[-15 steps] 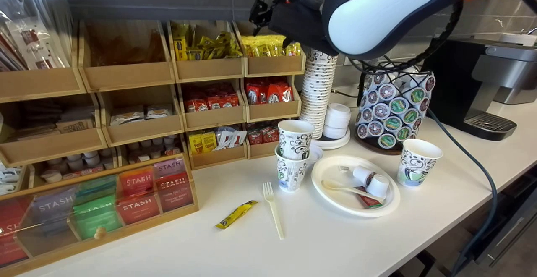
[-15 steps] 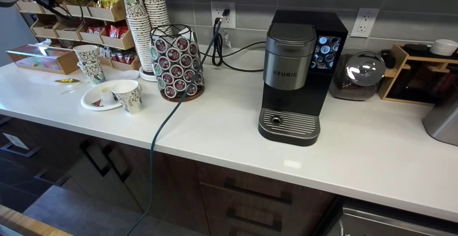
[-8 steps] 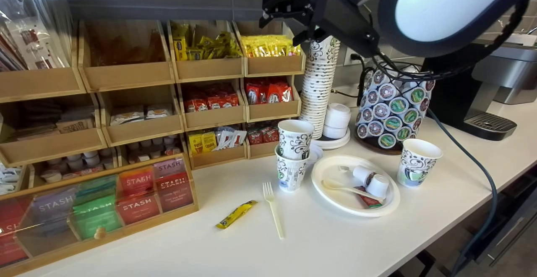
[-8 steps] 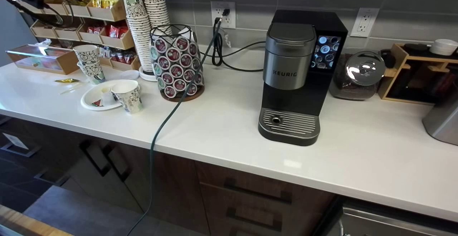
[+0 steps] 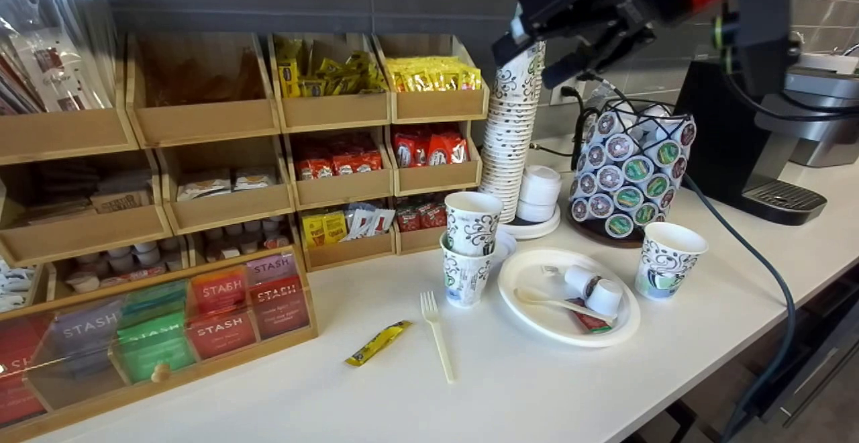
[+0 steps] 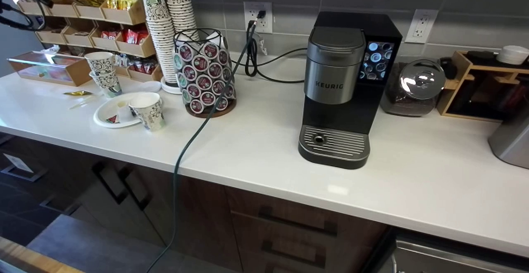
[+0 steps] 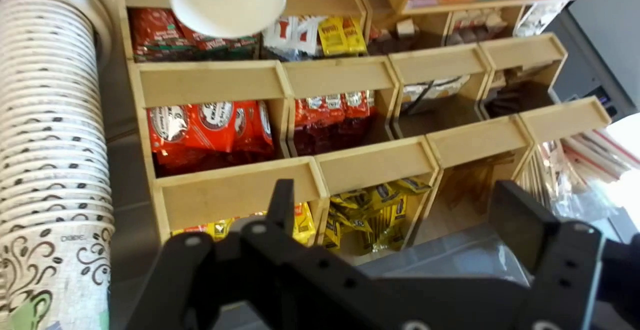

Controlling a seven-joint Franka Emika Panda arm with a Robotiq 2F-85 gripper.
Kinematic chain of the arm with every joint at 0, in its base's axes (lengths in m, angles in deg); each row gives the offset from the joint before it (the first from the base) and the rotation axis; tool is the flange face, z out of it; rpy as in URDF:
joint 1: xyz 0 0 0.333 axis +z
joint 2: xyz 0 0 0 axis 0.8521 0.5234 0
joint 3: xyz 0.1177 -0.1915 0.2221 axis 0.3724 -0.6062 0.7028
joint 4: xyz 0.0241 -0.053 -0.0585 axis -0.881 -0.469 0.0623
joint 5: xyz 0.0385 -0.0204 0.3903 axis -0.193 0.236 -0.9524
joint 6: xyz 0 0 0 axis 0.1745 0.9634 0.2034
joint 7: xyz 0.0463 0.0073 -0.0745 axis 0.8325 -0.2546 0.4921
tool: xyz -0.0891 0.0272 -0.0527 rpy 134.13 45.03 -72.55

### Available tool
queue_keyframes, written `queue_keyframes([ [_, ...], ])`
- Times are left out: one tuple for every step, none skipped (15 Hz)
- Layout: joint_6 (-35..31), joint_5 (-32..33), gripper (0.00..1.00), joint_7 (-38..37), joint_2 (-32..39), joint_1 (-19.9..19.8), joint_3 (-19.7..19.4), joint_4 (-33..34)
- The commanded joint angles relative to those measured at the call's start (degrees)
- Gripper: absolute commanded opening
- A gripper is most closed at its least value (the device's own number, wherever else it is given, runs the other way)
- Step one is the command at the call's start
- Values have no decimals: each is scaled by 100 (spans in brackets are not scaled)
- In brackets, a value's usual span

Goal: Move the yellow packet to the brown holder

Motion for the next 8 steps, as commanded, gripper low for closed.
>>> queue_keyframes([
  [-99, -235, 100, 1166, -1415, 1352, -1463, -1249],
  [-366, -262, 100, 1409, -1716, 1686, -1875, -1419],
  [-600, -137, 100, 1437, -2028, 1924, -2310, -1530],
  [-685, 30, 100, 1485, -2344, 2210, -2747, -1585],
  [-741, 146, 100, 1465, -2653, 2303, -3057, -1616],
  [-698, -19, 100, 1274, -1816, 1901, -2427, -1284],
  [-705, 13, 100, 1348, -2026, 1990, -2620, -1335],
  [-701, 13, 100, 1360, -2065, 1954, -2607, -1338],
])
